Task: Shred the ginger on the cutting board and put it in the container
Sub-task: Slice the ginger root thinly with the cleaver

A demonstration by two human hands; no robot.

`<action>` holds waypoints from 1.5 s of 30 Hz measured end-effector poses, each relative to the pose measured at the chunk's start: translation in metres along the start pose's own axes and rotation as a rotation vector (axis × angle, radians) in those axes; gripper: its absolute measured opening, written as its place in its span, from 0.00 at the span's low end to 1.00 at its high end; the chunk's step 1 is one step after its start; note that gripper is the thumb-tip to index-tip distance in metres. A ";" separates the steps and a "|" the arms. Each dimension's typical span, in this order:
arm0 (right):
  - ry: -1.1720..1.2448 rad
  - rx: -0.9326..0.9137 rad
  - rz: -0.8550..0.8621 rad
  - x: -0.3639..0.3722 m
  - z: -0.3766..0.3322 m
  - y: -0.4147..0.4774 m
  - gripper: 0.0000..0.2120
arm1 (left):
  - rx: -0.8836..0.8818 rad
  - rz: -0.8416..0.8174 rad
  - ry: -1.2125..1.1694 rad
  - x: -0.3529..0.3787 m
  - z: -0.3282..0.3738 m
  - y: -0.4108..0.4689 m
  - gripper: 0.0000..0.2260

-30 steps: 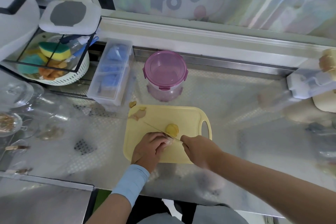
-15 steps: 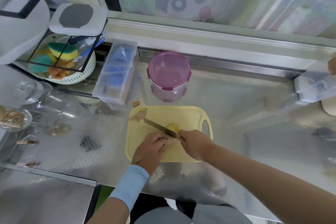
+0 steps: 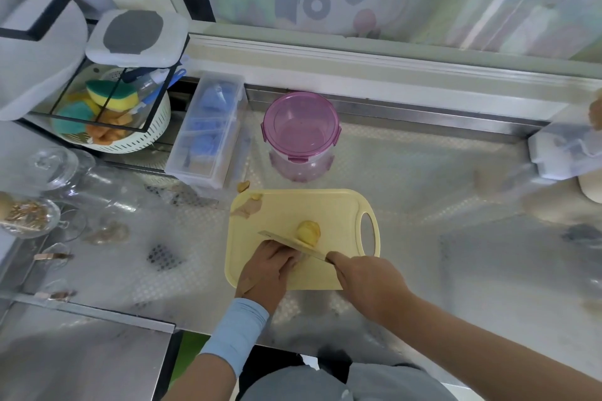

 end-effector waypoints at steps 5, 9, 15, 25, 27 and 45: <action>-0.018 0.014 -0.017 -0.001 0.003 -0.001 0.17 | -0.009 -0.026 -0.023 0.002 -0.003 0.001 0.11; -0.015 0.011 -0.033 -0.001 0.002 -0.001 0.16 | -0.009 -0.046 -0.017 0.004 -0.003 0.001 0.12; -0.035 0.022 -0.084 -0.004 0.003 0.002 0.13 | -0.018 -0.045 -0.034 0.003 -0.003 0.002 0.11; -0.059 0.021 -0.082 -0.007 0.000 -0.001 0.12 | -0.023 -0.040 -0.022 0.004 -0.007 0.003 0.11; -0.074 0.020 -0.076 -0.008 0.001 -0.002 0.13 | -0.019 -0.033 -0.011 0.004 -0.006 0.002 0.11; -0.030 -0.003 -0.102 -0.006 -0.002 0.013 0.16 | -0.032 -0.037 -0.040 0.001 -0.003 0.003 0.11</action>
Point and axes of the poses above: each hand's wrist, its own y-axis towards the middle knuckle, its own x-axis out of the palm, z = x × y, the point moved 9 cm from there along y, towards the middle knuckle, and after that the axes turned 14 degrees about -z, right-handed, at the moved point
